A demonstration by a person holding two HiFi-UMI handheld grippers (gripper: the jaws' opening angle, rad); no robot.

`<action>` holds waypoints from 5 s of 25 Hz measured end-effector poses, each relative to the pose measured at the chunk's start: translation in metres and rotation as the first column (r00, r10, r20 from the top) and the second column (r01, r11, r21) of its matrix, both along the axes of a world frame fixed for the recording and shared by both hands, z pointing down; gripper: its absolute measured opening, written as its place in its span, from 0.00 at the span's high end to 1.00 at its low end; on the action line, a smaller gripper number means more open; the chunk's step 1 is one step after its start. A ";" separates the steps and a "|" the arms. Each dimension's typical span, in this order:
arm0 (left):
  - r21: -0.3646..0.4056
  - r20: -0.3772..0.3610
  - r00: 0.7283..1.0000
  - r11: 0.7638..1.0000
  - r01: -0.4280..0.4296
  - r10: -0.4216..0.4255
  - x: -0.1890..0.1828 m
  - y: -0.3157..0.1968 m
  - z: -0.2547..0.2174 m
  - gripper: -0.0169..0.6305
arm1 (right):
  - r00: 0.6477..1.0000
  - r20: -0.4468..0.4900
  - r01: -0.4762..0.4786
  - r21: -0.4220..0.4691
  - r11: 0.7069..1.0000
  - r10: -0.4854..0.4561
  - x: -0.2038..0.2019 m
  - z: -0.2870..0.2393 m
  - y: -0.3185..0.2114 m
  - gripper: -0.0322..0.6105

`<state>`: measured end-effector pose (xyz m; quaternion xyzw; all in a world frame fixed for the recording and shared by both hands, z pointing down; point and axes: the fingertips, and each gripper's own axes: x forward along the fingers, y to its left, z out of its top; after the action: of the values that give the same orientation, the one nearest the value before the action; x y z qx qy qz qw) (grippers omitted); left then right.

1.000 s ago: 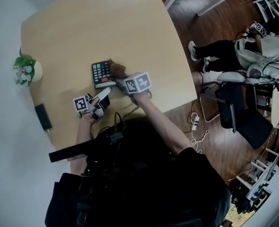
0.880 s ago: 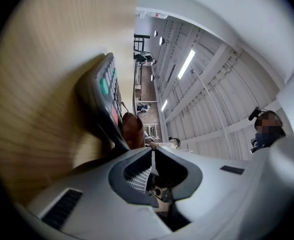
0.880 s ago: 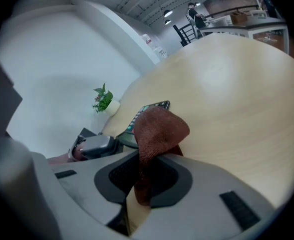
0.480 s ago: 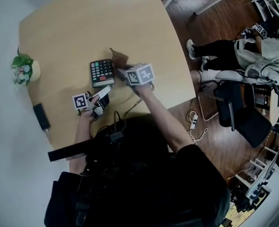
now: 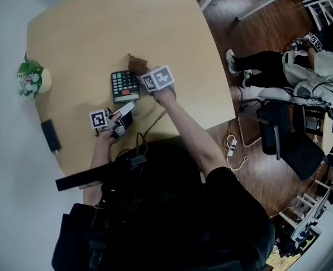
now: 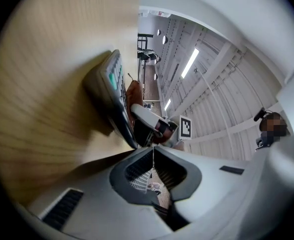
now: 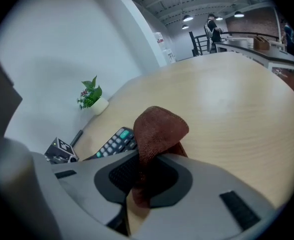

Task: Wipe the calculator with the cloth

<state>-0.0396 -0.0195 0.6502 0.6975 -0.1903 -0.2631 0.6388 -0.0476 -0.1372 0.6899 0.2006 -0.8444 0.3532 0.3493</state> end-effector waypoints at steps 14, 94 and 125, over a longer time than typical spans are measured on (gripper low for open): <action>0.028 0.008 1.000 0.999 -0.030 0.030 0.006 -0.003 -0.012 0.97 | 0.998 0.069 -0.011 -0.039 0.999 0.014 0.038 -0.038 0.072 0.88; 0.486 -0.200 0.915 0.776 0.403 -0.349 -0.103 0.039 -0.211 0.84 | 0.983 0.042 0.157 0.320 0.934 -0.180 0.005 -0.219 0.095 0.87; 0.450 -0.078 0.872 0.764 0.463 -0.482 -0.002 0.008 -0.245 0.87 | 0.950 0.296 0.013 0.285 0.959 -0.101 0.145 -0.192 0.025 0.87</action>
<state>-0.0420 -0.0114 0.4051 0.7618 -0.3062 -0.4376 0.3665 0.0969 -0.1123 0.4980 0.1658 -0.9352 0.2472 0.1920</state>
